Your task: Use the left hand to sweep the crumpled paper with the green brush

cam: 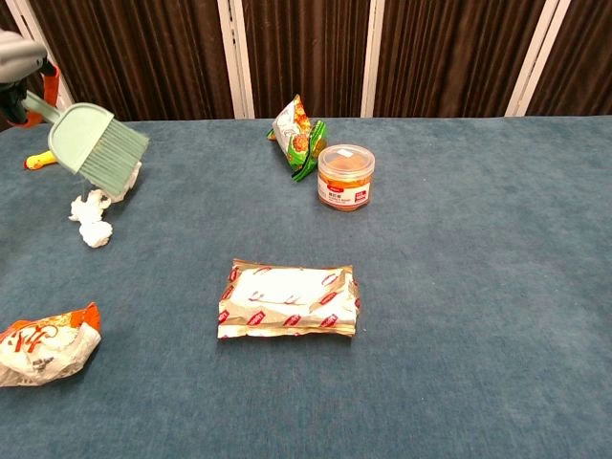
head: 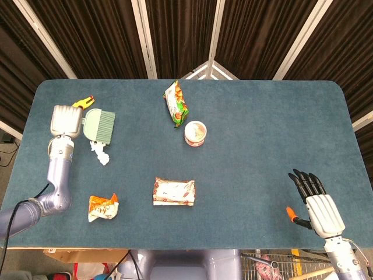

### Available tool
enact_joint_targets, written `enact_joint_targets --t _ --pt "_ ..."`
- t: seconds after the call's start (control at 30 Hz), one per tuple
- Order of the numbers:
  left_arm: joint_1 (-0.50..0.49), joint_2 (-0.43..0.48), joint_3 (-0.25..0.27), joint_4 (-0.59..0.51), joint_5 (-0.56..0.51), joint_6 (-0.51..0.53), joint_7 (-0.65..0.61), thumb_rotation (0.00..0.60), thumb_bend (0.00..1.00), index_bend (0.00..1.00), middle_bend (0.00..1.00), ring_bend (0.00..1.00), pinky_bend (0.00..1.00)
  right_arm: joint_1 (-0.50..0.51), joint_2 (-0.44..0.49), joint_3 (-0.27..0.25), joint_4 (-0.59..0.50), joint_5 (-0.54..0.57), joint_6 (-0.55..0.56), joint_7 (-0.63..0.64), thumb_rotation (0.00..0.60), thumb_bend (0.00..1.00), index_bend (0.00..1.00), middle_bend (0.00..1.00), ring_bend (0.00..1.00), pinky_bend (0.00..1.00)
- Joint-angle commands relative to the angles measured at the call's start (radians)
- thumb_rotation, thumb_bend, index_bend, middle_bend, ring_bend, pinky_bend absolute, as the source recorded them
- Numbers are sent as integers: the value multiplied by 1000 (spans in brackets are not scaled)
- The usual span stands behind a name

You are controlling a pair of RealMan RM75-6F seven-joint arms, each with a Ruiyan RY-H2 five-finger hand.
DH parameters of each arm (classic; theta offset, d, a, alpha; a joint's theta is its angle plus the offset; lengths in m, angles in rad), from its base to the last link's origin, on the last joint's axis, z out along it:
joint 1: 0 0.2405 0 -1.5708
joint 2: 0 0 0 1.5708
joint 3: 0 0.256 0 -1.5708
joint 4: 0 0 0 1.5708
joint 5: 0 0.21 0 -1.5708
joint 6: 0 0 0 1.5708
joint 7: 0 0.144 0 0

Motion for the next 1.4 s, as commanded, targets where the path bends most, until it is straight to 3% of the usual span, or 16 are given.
enact_joint_targets --t 0.03,0.3,0.57,0.7,1.07,1.27,1.4 --pt "3 15 0 -23 63 12 -44 600 772 809 1000 1000 1000 0 0 0 0 0 0 -1 600 343 0 0 0 0" --pt "-16 -5 17 -103 78 -9 -8 600 771 809 1000 1000 1000 0 1 1 4 2 0 6 600 344 0 0 0 0" --pt "4 24 86 -224 102 -16 34 600 772 809 1000 1000 1000 -1 4 0 5 -4 4 11 600 344 0 0 0 0" --pt "23 38 106 -234 102 -8 32 600 772 809 1000 1000 1000 -1 3 -1 7 -5 4 8 600 344 0 0 0 0" --pt "91 85 137 -79 88 -41 -54 600 771 809 1000 1000 1000 0 -2 1 3 14 -12 -12 600 344 0 0 0 0" --pt "103 118 125 -29 96 -52 -89 600 771 808 1000 1000 1000 1 -4 3 1 17 -15 -17 600 344 0 0 0 0" --pt "110 135 91 -19 89 -38 -127 600 772 808 1000 1000 1000 1 -3 4 2 13 -11 -15 600 343 0 0 0 0"
